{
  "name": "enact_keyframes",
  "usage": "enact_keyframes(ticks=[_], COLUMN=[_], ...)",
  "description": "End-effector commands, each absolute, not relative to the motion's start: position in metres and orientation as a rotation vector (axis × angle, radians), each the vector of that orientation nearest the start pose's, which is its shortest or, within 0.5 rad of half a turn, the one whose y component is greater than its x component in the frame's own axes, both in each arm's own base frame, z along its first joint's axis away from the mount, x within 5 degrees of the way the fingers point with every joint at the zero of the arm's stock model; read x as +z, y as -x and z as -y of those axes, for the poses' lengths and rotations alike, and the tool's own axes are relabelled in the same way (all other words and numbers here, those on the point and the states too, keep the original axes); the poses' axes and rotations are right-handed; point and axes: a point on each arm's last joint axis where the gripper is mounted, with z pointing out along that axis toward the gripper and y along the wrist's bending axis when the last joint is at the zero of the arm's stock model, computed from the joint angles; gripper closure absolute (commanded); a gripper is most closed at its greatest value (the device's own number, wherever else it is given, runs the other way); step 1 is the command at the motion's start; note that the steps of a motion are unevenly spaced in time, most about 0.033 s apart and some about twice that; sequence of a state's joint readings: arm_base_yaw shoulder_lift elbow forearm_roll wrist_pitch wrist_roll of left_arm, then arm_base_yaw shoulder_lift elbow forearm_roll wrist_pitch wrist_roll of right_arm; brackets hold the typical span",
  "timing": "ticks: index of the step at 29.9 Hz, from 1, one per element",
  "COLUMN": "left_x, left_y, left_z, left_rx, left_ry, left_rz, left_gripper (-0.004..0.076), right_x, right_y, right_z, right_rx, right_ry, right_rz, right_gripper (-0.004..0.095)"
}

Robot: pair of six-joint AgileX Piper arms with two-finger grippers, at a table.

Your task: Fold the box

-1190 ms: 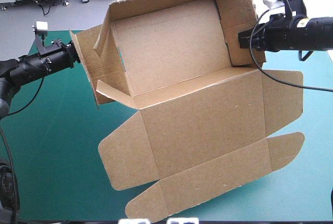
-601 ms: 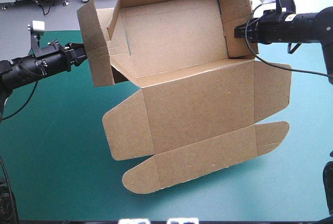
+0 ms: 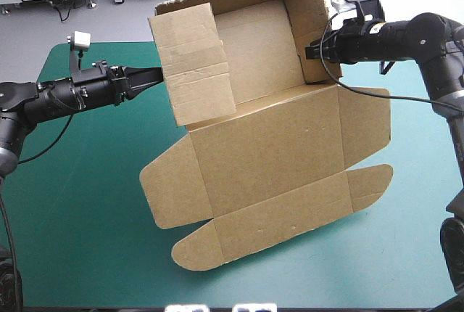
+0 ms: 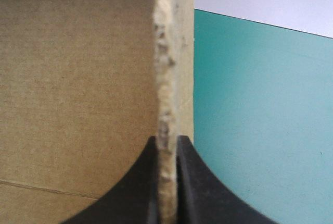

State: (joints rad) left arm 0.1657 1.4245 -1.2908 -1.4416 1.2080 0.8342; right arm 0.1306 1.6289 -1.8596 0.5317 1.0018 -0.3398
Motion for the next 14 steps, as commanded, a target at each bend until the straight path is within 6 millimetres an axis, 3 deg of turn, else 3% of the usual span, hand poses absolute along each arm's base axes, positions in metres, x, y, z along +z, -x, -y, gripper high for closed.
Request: enact_keyframes(ticks=[1, 5, 14], left_x=[0.4290, 0.4295, 0.4348], left_y=[-0.2730, -0.2730, -0.2729], left_z=[0.0448, 0.0448, 0.0452], left_rx=[-1.409, -1.445, -1.511], left_ry=[-0.364, -0.324, -0.280], left_rz=[-1.790, -1.803, -1.760], left_gripper=[0.0389, 0.0313, 0.0313], right_x=[0.4865, 0.4868, 0.4852], right_y=[-0.3297, -0.3309, -0.3346], right_z=[-0.0854, -0.0852, -0.0839], right_rx=[0.582, 0.579, 0.555], right_ry=[0.379, 0.372, 0.363], right_rz=[-1.982, -1.973, -1.969], right_gripper=[0.0908, 0.0908, 0.0908])
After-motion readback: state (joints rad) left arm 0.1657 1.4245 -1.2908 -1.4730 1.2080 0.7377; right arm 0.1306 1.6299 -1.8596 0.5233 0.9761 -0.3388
